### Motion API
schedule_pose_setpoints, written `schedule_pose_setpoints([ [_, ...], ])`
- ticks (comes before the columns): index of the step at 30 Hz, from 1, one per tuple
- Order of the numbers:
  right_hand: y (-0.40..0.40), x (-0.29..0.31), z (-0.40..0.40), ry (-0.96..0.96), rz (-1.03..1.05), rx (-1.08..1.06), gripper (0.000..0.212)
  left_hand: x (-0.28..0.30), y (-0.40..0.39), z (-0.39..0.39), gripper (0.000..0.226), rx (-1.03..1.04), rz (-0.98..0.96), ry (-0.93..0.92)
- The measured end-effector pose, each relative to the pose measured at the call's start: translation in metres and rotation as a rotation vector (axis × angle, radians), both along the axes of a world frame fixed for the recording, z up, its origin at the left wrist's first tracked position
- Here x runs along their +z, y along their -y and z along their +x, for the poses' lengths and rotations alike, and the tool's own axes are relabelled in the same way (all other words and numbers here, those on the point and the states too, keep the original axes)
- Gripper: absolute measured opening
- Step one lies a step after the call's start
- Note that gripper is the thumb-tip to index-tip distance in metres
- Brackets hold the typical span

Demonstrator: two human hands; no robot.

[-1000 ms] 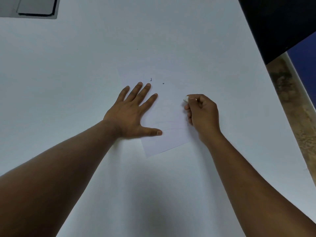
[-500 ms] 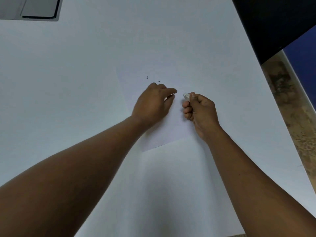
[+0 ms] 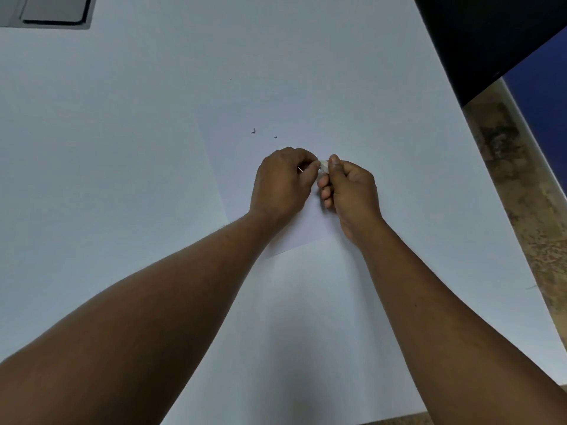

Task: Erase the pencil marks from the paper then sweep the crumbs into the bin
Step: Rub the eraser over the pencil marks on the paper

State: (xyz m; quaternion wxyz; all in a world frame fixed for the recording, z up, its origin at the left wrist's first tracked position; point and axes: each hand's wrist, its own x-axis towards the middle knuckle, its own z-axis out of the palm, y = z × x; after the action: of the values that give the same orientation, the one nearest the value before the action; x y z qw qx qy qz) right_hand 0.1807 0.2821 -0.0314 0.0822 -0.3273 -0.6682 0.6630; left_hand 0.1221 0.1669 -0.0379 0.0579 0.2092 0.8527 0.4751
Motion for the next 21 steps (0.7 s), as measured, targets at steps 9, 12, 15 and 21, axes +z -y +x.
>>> schedule_pose_setpoints([
  [9, 0.003, 0.001, -0.004, 0.0, -0.042, -0.087, 0.033, -0.006, -0.001, 0.001, 0.02, 0.045, -0.033, -0.04],
  [12, 0.002, 0.0, -0.003, -0.004, -0.045, -0.091, 0.032, -0.004, 0.005, -0.002, 0.029, 0.034, -0.019, -0.057],
  [15, 0.002, -0.002, -0.002, -0.013, -0.04, -0.112, 0.025, -0.006, 0.024, -0.01, 0.039, -0.037, -0.12, -0.157],
  [21, -0.001, -0.004, -0.001, -0.106, -0.145, -0.14, 0.013, -0.017, 0.104, -0.018, 0.055, -0.144, -0.352, -0.31],
])
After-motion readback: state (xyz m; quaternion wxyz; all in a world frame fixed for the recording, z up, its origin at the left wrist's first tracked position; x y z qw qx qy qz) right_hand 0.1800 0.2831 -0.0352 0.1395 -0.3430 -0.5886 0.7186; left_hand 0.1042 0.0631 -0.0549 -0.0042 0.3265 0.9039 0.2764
